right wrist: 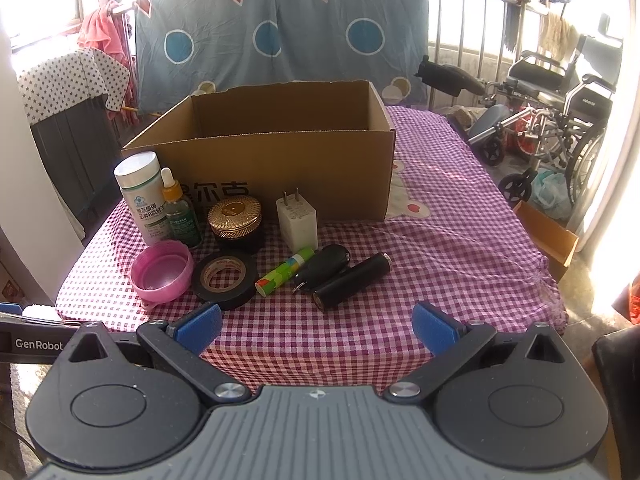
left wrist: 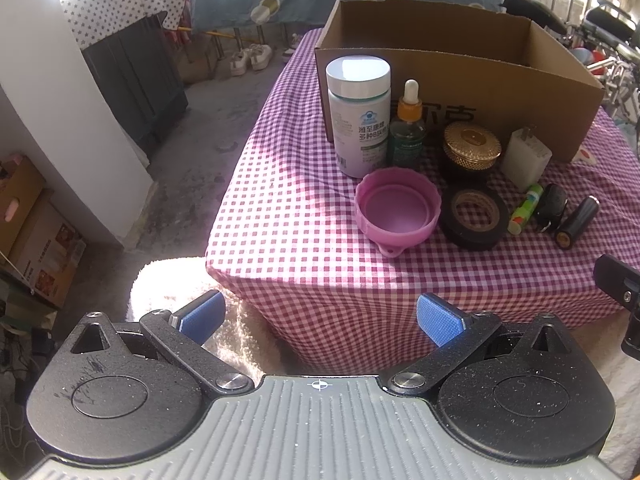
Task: Organize rigid objects
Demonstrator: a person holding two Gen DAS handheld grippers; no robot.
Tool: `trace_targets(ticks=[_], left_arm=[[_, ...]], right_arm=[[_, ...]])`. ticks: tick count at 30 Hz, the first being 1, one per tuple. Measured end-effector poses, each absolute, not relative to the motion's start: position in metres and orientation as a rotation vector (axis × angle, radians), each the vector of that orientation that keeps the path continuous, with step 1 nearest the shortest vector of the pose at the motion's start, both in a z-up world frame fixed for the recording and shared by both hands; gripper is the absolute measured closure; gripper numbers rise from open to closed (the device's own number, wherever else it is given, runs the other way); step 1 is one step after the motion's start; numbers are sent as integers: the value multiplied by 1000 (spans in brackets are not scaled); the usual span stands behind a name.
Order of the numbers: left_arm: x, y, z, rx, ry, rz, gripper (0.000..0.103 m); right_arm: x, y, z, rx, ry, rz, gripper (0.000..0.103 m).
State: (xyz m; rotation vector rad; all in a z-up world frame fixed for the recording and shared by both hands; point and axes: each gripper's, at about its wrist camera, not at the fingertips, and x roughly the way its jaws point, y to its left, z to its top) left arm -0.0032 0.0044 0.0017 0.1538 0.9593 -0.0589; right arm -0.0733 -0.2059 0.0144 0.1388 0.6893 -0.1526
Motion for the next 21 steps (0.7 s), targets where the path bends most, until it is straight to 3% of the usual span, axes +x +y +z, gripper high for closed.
trace_targets(ticks=[21], left_arm=[[-3,5,1,166,963,-44,1]], right_arm=[[-72,-203,16,123,678,-146,0]])
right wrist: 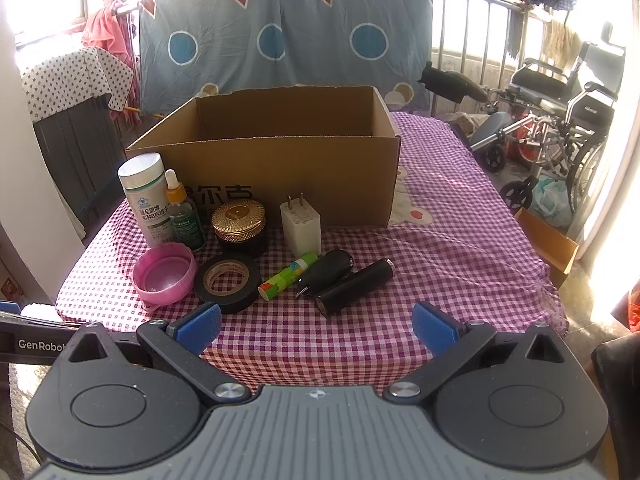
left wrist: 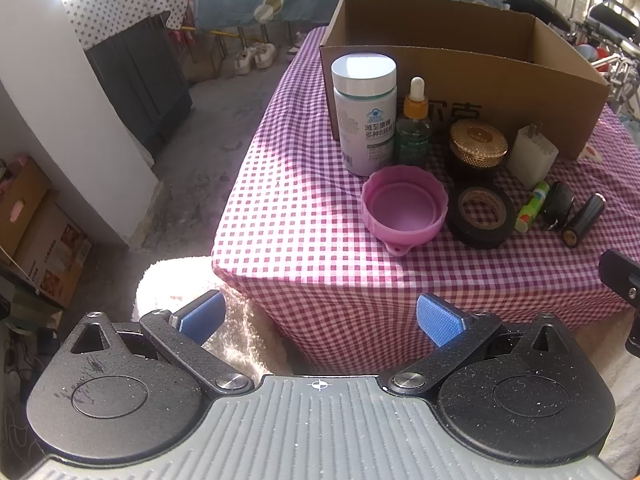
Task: Organize rigid objects
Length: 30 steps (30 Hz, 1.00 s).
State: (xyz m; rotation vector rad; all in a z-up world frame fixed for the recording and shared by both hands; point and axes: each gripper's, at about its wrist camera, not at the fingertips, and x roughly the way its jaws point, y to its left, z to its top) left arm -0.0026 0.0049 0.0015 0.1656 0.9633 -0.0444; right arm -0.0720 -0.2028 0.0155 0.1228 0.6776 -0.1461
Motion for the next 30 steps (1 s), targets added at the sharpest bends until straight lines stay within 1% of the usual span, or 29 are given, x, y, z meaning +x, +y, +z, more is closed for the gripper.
trace_targets(ticks=[30], left_arm=[[16,6,-8,161,1005,-43,1]], right_arm=[[-55,-202,9,134,703,-141,0]])
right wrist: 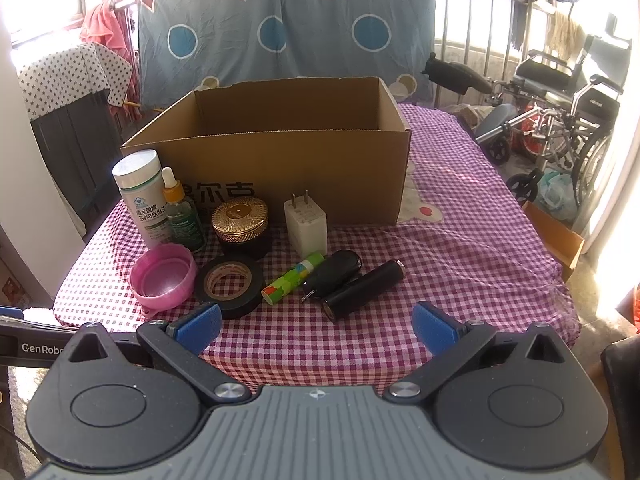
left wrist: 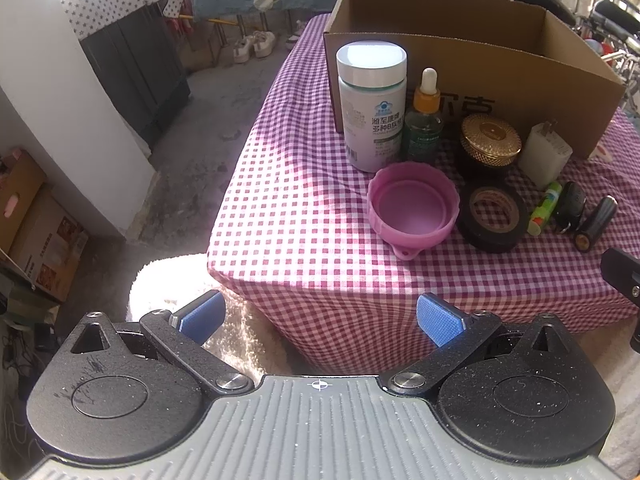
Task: Organize rigid objects
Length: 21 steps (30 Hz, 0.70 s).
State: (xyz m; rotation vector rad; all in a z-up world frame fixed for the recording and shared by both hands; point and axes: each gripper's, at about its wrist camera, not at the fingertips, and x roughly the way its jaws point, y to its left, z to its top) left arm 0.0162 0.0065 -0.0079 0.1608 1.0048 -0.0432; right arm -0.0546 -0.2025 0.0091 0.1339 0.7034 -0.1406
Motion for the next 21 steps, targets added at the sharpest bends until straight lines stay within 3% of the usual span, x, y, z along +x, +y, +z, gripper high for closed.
trace_targets(ticks=[10,21], left_arm=[[28,-10,-10,196,967,-113,1],[24,-53,8,158,749,-540,1]], right_arm=[[-41,-211,-1,136,738,-138,0],[-32,-274,-3,200,682,-151,5]])
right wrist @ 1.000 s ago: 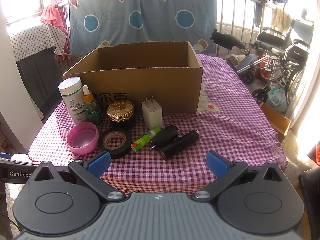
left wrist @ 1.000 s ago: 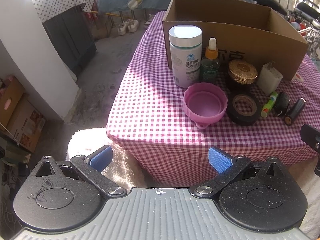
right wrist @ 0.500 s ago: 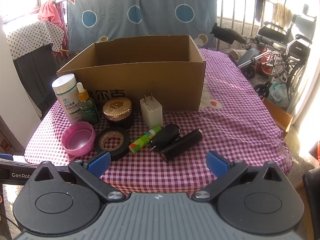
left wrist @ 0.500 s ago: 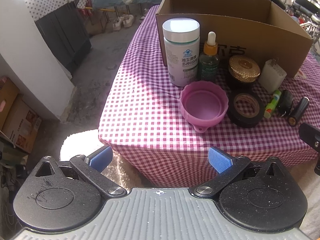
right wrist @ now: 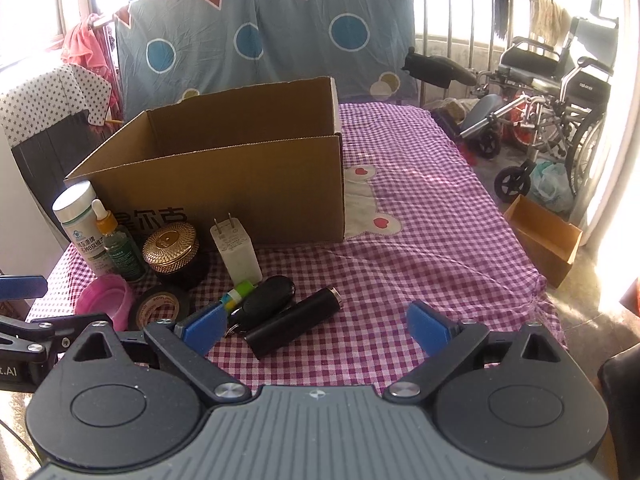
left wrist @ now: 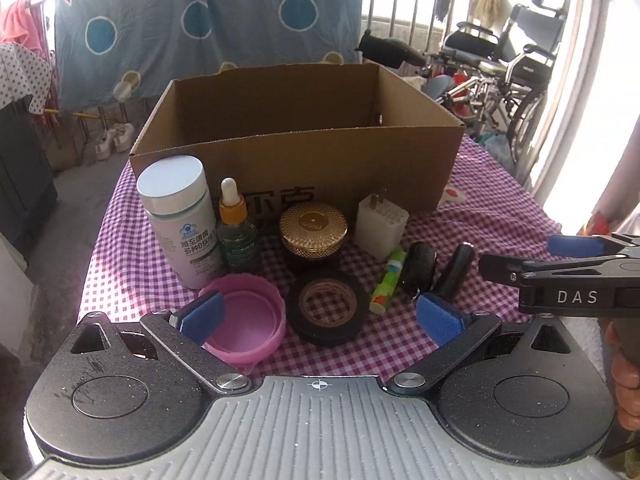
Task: Organize rigid objects
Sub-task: 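Lower the right gripper onto the black cylinder and close on it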
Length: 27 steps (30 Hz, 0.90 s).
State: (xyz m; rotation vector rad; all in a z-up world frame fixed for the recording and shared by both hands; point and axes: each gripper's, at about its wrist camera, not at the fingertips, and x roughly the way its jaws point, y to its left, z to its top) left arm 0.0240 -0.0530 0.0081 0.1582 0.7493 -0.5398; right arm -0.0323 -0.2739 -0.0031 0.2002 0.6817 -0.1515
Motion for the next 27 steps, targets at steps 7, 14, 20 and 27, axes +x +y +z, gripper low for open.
trace_targets(ticks=[7,14,20,27], left_arm=[[25,-99,-6,247,770,-703,10],[25,-123,-20,281,830,-776,31],[25,-134,-23,301,834,-820,44],[24,-154,-32,323,881,-886,43]], right_arm=[[-8,-299,-16,326,739,-107,31],[15,-305,-36,407,810,-130,43],[19,-304,-44,373,824,-123,53],[17,-311,-46,333,826,-98,54]])
